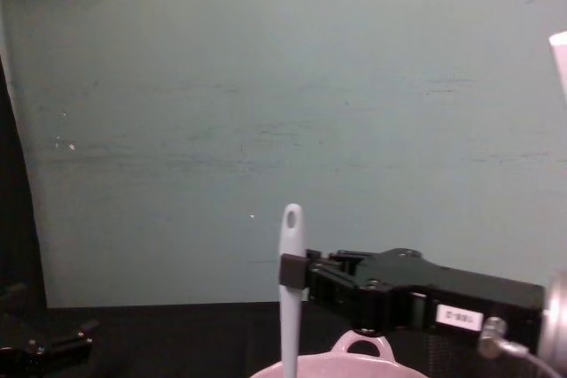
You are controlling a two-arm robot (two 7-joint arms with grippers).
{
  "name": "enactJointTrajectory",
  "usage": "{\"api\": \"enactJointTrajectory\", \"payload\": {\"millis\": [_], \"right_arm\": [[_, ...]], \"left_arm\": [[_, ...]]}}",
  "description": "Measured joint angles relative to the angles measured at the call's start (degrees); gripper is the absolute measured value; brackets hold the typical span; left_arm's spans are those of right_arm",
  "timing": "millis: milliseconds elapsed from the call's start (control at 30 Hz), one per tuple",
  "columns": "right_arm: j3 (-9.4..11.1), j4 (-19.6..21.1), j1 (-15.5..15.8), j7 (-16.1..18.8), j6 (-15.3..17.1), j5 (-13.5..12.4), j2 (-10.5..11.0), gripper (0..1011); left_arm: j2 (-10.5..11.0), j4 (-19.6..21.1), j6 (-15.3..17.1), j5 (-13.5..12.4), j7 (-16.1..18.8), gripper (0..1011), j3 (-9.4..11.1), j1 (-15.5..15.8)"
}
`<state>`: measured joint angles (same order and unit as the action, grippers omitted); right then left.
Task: Use the one hand to pick up the spoon and stir the clear water in the bowl.
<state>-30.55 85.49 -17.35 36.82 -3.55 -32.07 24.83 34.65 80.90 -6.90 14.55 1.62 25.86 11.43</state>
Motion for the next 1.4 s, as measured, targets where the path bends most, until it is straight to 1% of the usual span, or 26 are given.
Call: {"api": "enactJointTrajectory", "payload": {"millis": [100,133,300,533,667,833,933,1033,1167,1400], "right_arm": [[-0.5,-1.2,-0.9,0.0,-0.4,0.3,-0.8,124],[-0.8,-2.3,-1.5,0.0,-0.7,0.6,-1.4,124],[-1.0,-5.6,-3.5,0.0,-2.2,1.1,-3.4,124],[0.1,-9.2,-5.2,-0.9,-4.4,1.5,-5.2,124],[1.2,-11.1,-5.9,-1.6,-5.5,1.8,-5.9,124],[2.6,-12.0,-6.1,-2.3,-6.2,2.1,-5.9,124],[3.6,-12.2,-5.9,-2.9,-6.4,2.4,-5.5,124],[4.2,-12.1,-5.6,-3.1,-6.4,2.6,-5.1,124],[5.0,-11.4,-4.9,-3.5,-6.1,2.9,-4.3,124],[6.3,-8.3,-2.3,-3.7,-4.9,2.8,-2.5,124]], "left_arm": [[0.0,0.0,0.0,0.0,0.0,1005,0.0,0.0],[0.0,0.0,0.0,0.0,0.0,1005,0.0,0.0],[0.0,0.0,0.0,0.0,0.0,1005,0.0,0.0],[0.0,0.0,0.0,0.0,0.0,1005,0.0,0.0],[0.0,0.0,0.0,0.0,0.0,1005,0.0,0.0],[0.0,0.0,0.0,0.0,0.0,1005,0.0,0.0],[0.0,0.0,0.0,0.0,0.0,1005,0.0,0.0],[0.0,0.0,0.0,0.0,0.0,1005,0.0,0.0],[0.0,0.0,0.0,0.0,0.0,1005,0.0,0.0],[0.0,0.0,0.0,0.0,0.0,1005,0.0,0.0]]}}
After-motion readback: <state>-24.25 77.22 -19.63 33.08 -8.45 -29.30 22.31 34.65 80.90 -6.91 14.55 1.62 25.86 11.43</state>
